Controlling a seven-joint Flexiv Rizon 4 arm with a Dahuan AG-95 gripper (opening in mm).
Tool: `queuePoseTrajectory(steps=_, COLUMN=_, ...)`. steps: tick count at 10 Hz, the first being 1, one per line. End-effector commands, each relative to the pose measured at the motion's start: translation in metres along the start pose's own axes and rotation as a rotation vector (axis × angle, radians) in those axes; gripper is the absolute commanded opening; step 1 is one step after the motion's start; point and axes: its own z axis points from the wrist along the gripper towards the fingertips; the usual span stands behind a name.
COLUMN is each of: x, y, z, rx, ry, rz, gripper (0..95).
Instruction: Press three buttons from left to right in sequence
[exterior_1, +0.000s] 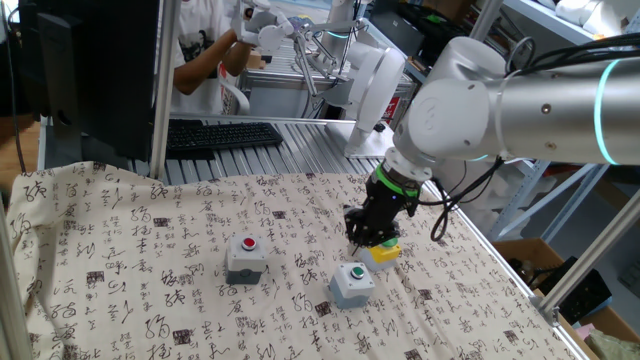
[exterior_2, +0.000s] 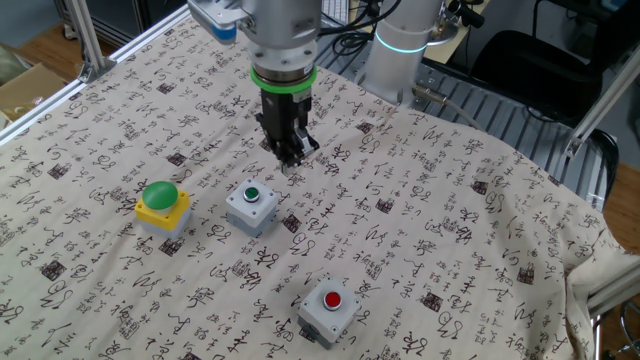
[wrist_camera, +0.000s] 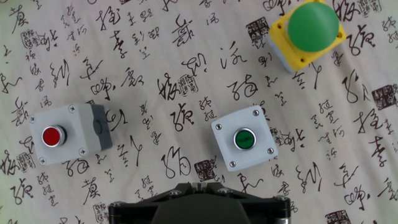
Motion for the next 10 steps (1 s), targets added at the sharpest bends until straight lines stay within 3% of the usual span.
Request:
queuePoseTrajectory(steps=1, x=0.000, y=0.000, z=0.000, rx=0.002, ry=0.005, rz=-0.005, gripper=0.0)
queuePoseTrajectory(steps=4, x=0.001, y=-0.001, z=-0.001, rx=0.010, ry=0.015, rz=-0.025, gripper=0.0)
queuePoseTrajectory(steps=7, x=-0.003, y=-0.005, z=-0.003, rx=0.022, ry=0.007, rz=-0.033, gripper=0.0)
queuePoseTrajectory(steps=9, x=-0.027, y=-0.027, z=-0.008, rx=0.011, ry=0.016, rz=-0.063, gripper=0.0)
queuePoseTrajectory(steps=10, x=-0.040, y=-0.040, z=-0.010, rx=0.023, ry=0.015, rz=-0.087, gripper=0.0)
